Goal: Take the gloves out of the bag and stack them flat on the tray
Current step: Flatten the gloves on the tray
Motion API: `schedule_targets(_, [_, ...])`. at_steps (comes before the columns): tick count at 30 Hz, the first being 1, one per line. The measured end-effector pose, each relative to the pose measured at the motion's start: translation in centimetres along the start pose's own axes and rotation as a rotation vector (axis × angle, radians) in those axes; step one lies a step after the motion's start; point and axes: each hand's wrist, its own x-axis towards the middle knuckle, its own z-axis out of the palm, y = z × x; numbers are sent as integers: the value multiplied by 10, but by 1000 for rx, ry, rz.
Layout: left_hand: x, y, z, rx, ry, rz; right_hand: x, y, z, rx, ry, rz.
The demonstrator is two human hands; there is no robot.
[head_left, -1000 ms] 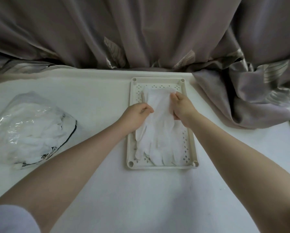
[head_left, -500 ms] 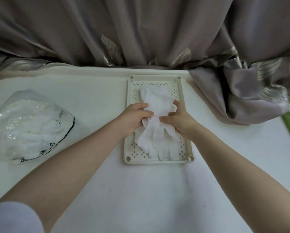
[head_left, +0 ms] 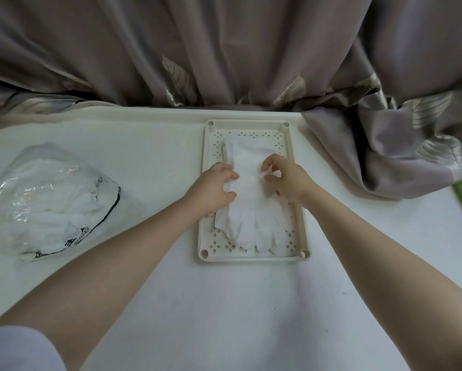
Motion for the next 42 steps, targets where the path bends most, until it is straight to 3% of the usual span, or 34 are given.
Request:
schedule_targets(7, [-6,5,-1,163,3,66,12,-7,-2,-84,266,-56])
schedule_targets(11, [-7,7,2,310,100,-5,16,-6,7,-222,183,-11])
schedule_targets(14, [-10,7,2,435,186,123,0,-7,17,-431,257,-80])
schedule_targets(17, [-12,3,10,594,17,232,-15,-3,32,-592,77,-200])
schedule_targets(20, [-13,-5,17,714,-147,109,-26,8,45,-692,-138,-77])
schedule_targets(23, [-17,-7,15,722,-153,53,-36,13,45,-727,-205,49])
schedule_targets(26, [-30,-9,3,696,-146,106,-48,-2,34,-792,-238,141])
schedule_targets(28, [-43,-13,-10,626,-105,166,-54,-20,28,-777,-167,130])
schedule_targets(32, [-70,-41,-34,494,132,219,-61,-65,34,-588,64,-85])
schedule_targets(38, [-115,-101,-91,601,485,175,-59,-145,97,-374,31,-414])
schedule_targets(42, [-150,-136,-138,775,558,33,-54,-195,144,-292,-10,-522])
